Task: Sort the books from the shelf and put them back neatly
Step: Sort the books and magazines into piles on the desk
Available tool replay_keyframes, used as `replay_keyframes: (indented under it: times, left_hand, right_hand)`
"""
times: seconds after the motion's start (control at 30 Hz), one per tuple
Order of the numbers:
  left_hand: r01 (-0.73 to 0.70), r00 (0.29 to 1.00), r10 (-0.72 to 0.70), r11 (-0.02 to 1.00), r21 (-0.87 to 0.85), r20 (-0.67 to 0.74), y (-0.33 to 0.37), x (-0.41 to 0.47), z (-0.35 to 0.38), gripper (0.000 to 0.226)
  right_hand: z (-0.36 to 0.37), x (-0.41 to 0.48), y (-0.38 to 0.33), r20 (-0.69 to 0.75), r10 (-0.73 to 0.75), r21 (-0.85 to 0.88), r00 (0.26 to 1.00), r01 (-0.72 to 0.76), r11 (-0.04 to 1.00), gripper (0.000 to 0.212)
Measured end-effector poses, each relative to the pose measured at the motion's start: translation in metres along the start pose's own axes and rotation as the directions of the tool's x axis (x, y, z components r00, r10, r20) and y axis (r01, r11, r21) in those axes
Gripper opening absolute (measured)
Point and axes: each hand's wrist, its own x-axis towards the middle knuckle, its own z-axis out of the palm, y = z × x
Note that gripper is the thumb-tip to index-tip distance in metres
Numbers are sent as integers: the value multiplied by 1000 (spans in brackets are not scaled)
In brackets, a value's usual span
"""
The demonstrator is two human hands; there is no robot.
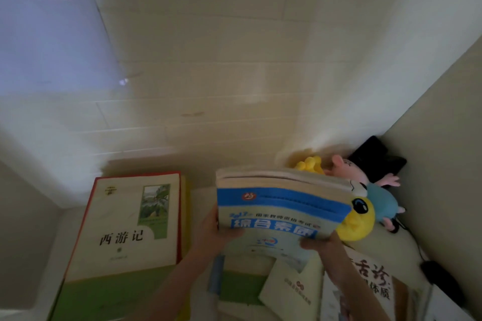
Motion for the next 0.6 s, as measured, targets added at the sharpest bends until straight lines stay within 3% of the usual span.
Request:
replay_keyframes:
  times: [0.07, 0.17, 0.27, 0.4, 0.5, 0.6]
  left_hand:
    - [-3, 1000, 4, 999, 38, -10, 0, 3, 2, 78]
    - [-40, 999, 41, 999, 21, -21, 3, 11, 3, 71]
    - [-84, 995, 83, 996, -4, -53, 9, 12, 6, 80]
    - [-77, 994, 74, 996, -37, -78, 7, 11, 10, 79]
    - [-77, 993, 74, 996, -35, -90, 6, 12, 13, 63]
    - [-74, 991, 67, 996, -57, -116, 6, 13, 17, 45]
  right_hand:
    - [-15, 33, 0, -102, 13, 39, 995, -9, 999, 49]
    - [-51, 73, -6, -136, 71, 36, 988, -67, 997, 39]
    - [-23, 32, -1, -11, -20, -118, 1000, 19, 993, 34]
    - [-6, 16, 15, -29, -134, -125, 991, 130, 984, 48]
    - [-11, 28, 18, -61, -178, -152, 982, 167, 974, 43]
    - [-5, 25, 22, -83, -247, -142, 965, 234, 962, 51]
